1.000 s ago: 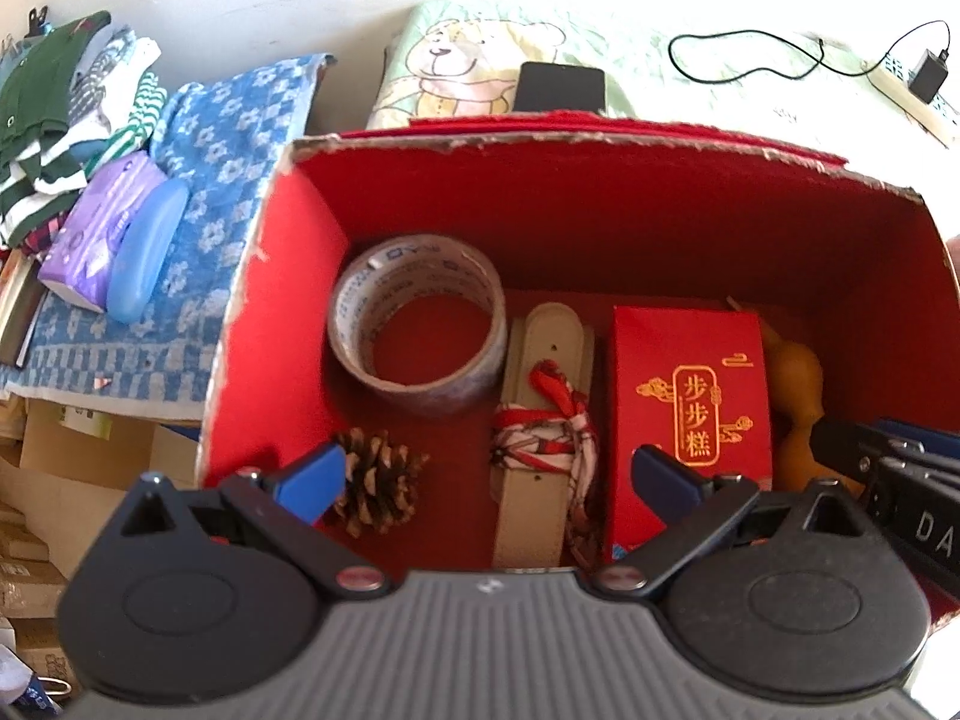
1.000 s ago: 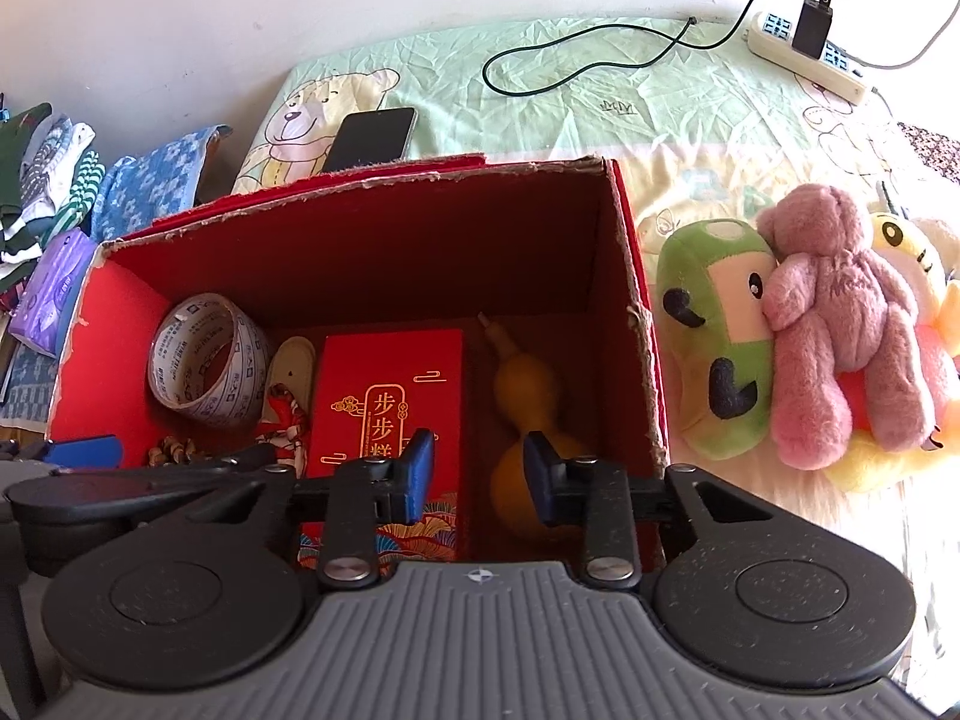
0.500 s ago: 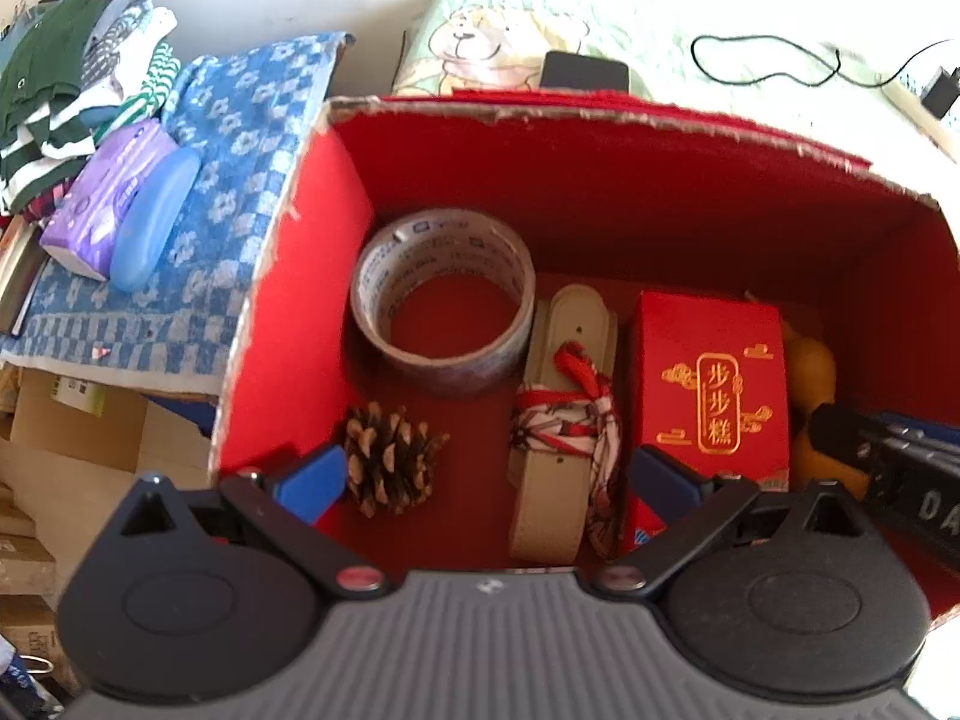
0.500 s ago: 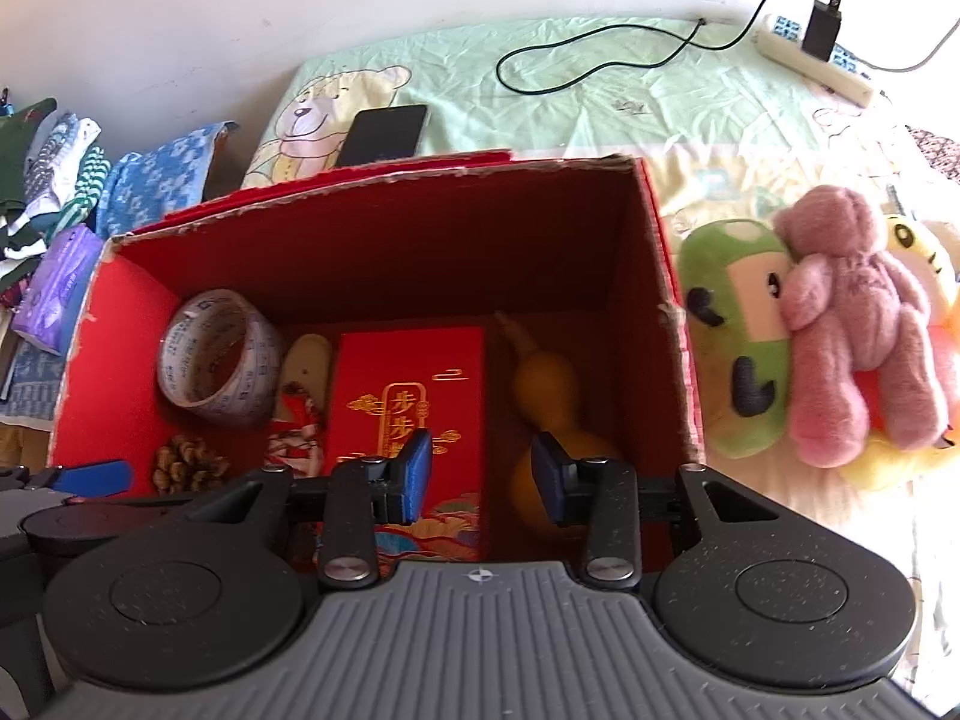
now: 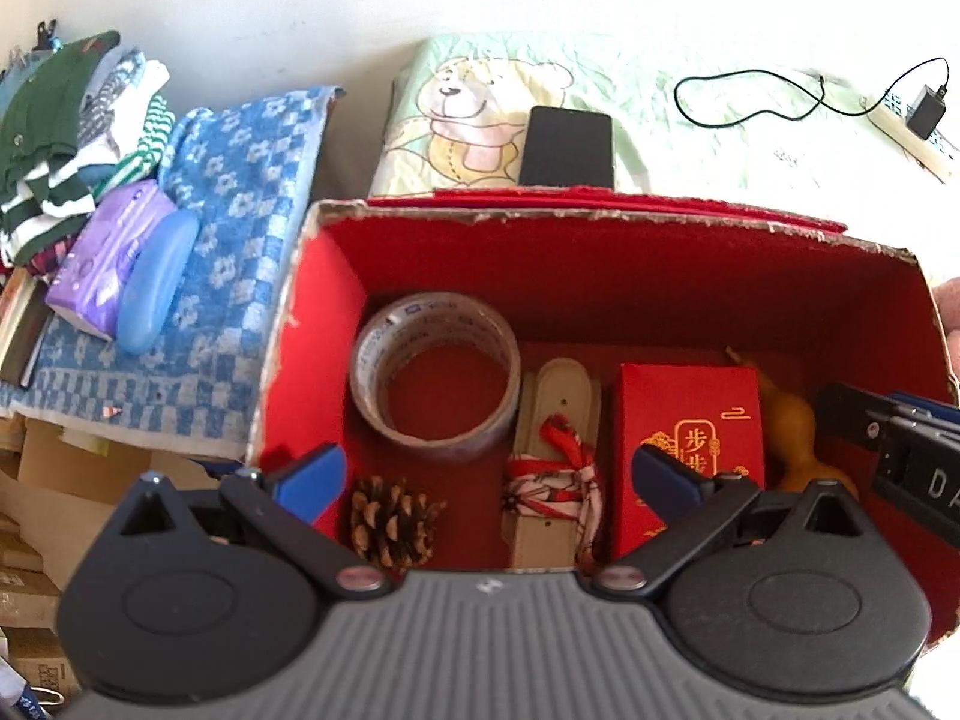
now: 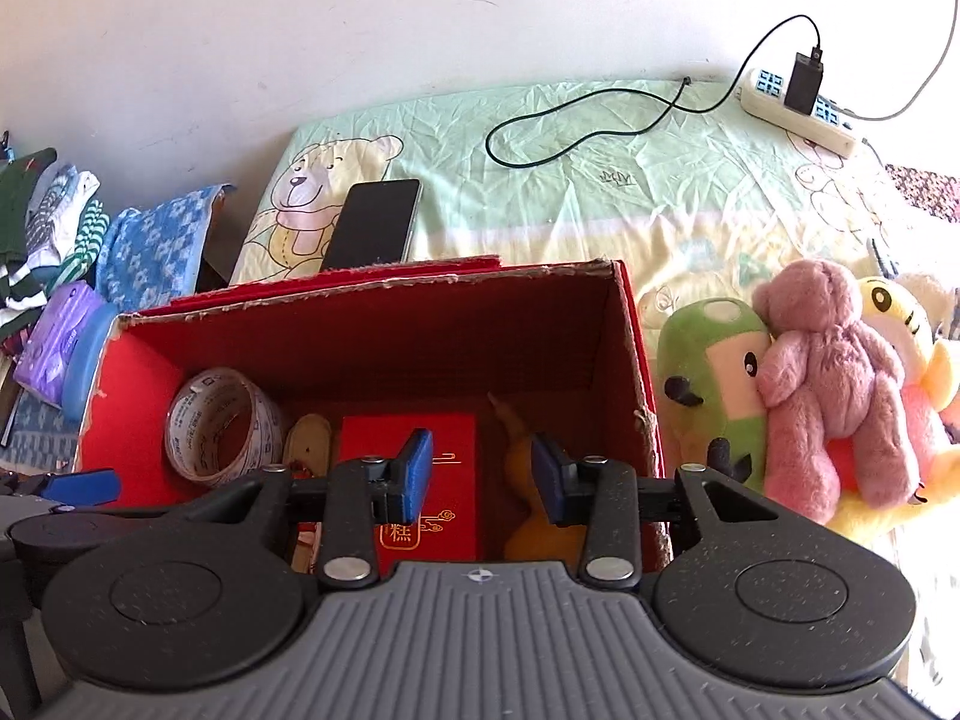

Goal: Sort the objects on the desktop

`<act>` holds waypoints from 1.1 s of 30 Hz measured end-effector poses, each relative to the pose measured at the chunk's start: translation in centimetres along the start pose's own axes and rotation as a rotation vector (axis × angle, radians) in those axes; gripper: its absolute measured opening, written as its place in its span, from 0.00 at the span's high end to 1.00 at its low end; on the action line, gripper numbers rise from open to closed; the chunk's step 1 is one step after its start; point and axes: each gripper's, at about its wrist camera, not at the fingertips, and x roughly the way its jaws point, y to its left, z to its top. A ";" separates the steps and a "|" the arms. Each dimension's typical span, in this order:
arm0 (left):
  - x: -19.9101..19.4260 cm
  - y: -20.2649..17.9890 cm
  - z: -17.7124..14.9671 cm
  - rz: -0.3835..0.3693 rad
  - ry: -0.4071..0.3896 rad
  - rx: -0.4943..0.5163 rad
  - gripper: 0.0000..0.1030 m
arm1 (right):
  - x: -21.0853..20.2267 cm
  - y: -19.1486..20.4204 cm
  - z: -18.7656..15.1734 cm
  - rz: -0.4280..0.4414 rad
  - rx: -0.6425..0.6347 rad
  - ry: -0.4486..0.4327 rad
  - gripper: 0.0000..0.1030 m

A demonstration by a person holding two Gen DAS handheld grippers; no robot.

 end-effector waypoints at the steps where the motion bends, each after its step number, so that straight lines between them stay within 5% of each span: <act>1: 0.0 -0.1 0.0 -0.005 0.003 0.006 0.02 | 0.1 -0.1 -0.1 0.004 0.003 0.008 0.61; 33: 1.2 0.5 -3.0 -0.046 0.153 -0.007 0.02 | 0.3 -0.3 -2.7 0.026 -0.016 0.124 0.60</act>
